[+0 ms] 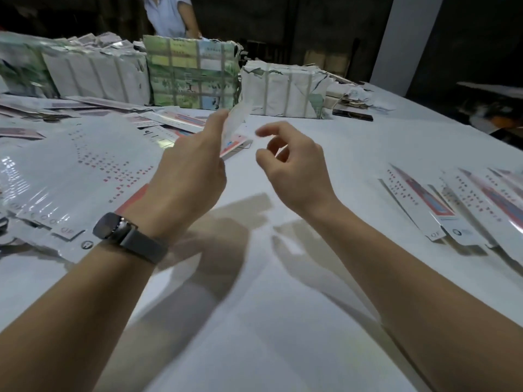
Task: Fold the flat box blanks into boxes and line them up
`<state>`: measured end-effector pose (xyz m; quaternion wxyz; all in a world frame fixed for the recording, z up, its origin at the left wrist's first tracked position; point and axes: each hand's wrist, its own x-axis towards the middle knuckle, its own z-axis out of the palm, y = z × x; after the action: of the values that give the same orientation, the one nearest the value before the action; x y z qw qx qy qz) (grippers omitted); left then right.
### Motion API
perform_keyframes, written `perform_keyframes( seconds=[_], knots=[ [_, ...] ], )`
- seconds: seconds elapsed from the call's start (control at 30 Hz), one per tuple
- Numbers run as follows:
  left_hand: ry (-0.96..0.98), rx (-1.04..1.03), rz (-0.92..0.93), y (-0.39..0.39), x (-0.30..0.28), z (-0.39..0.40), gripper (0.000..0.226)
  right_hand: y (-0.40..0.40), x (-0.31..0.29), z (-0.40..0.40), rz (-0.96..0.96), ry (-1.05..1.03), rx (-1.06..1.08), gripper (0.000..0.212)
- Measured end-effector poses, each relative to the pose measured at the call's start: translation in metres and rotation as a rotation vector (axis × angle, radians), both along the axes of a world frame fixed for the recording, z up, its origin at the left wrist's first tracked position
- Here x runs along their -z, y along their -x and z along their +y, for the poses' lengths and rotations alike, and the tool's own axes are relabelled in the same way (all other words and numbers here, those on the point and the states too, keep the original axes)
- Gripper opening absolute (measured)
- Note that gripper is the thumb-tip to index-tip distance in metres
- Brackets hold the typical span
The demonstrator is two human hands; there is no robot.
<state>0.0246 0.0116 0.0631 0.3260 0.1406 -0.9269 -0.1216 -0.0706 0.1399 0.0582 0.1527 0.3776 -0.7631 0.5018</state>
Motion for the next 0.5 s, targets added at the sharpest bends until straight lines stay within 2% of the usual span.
perform_keyframes(
  seconds=[0.1,0.2,0.33,0.5],
  knots=[
    [-0.314,0.356,0.175,0.001,-0.006,0.012,0.067,0.01,-0.012,0.008,0.017,0.069,0.022,0.033],
    [-0.781,0.666,0.156,-0.002,-0.008,0.022,0.061,0.011,-0.018,0.015,0.057,0.137,-0.033,0.043],
    [-1.194,0.782,0.167,0.001,0.0,0.025,0.067,0.014,-0.02,0.021,0.134,0.047,0.015,0.042],
    [-1.455,0.865,0.055,0.001,0.016,0.032,0.072,0.016,-0.014,0.023,0.308,-0.162,0.116,0.048]
  ],
)
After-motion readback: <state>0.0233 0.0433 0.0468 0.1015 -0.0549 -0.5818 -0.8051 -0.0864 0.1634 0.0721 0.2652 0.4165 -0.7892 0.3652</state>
